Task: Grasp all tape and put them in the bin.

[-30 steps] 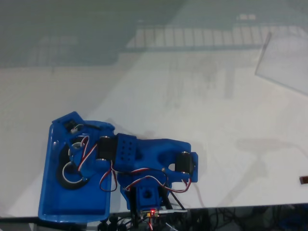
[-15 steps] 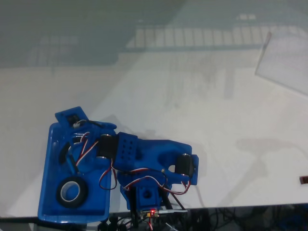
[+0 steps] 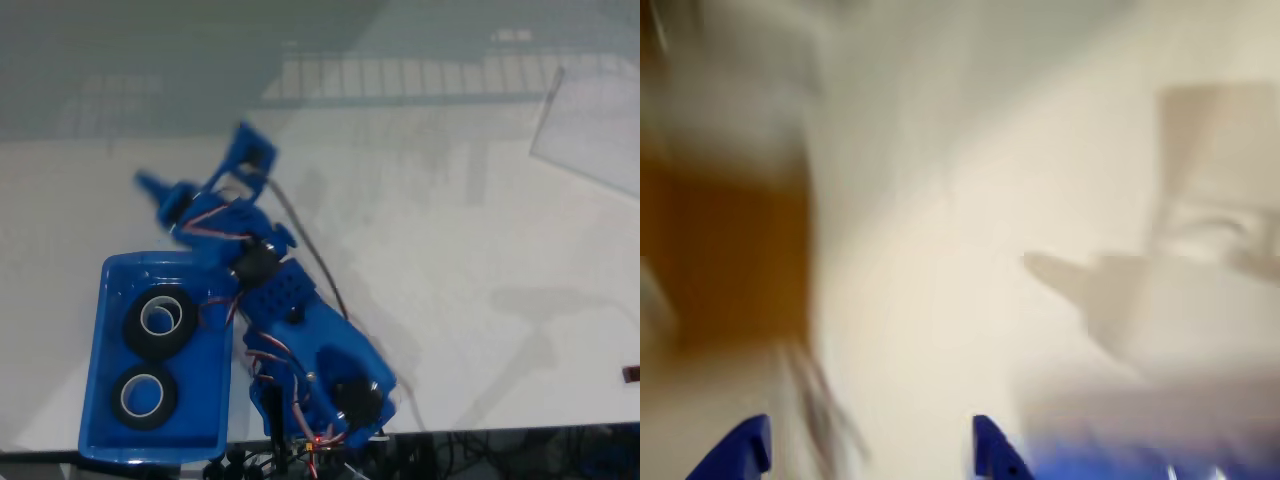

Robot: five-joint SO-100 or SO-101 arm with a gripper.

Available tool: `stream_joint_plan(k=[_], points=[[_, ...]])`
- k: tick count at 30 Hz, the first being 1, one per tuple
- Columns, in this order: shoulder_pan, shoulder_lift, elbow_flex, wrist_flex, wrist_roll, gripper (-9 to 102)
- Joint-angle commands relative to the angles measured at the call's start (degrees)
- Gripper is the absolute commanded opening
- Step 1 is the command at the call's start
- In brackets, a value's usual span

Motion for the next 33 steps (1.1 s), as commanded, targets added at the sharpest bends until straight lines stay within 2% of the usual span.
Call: stream_joint_plan(k=[1,7,12,19,25,33], points=[[13.4,3.8,5.0,-11.4,4.3,25],[27.9,16.5,16.3,-11.5,10.9,21],[33.5,25.6,25.4,-9.0,10.4,14],[34.9,26.3,27.9,-4.1,7.3,0],[35.1,26.3,30.8,-1.1,6.0,0],[35.1,26.3,35.1,-0.9,4.2,0]])
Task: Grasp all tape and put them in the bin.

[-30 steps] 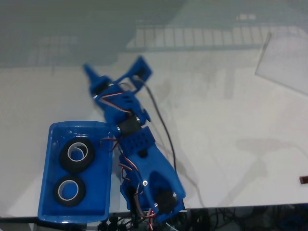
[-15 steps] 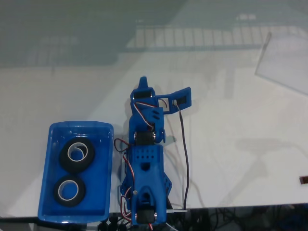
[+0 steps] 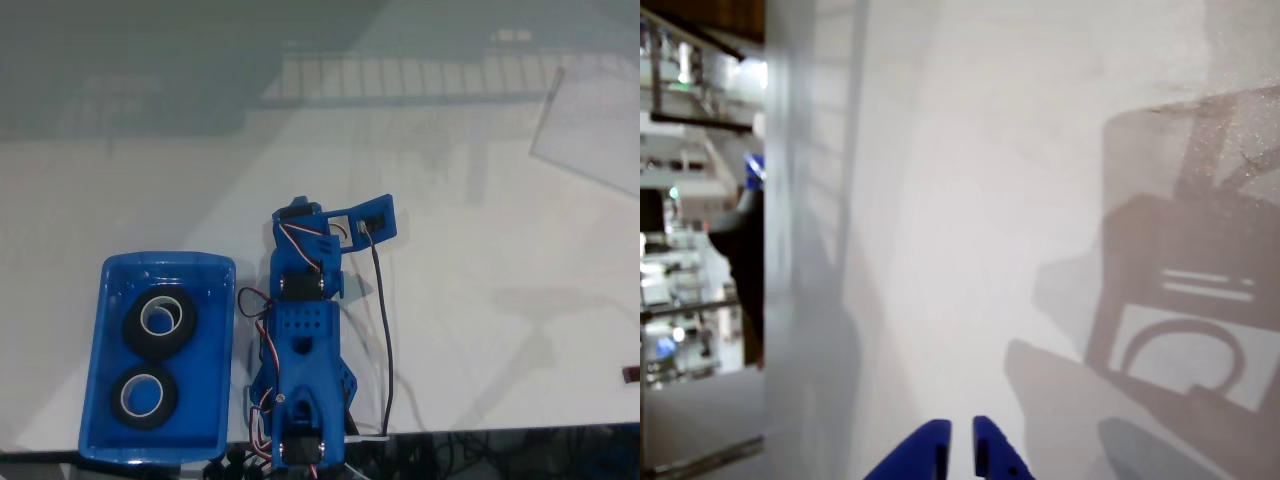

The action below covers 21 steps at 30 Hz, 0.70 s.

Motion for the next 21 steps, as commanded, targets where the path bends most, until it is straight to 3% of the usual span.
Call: stream_joint_plan(k=[1,21], points=[[0.4,0.8,1.5,0.2,-0.8,0],[0.6,0.8,1.4,0.5,-1.2,0]])
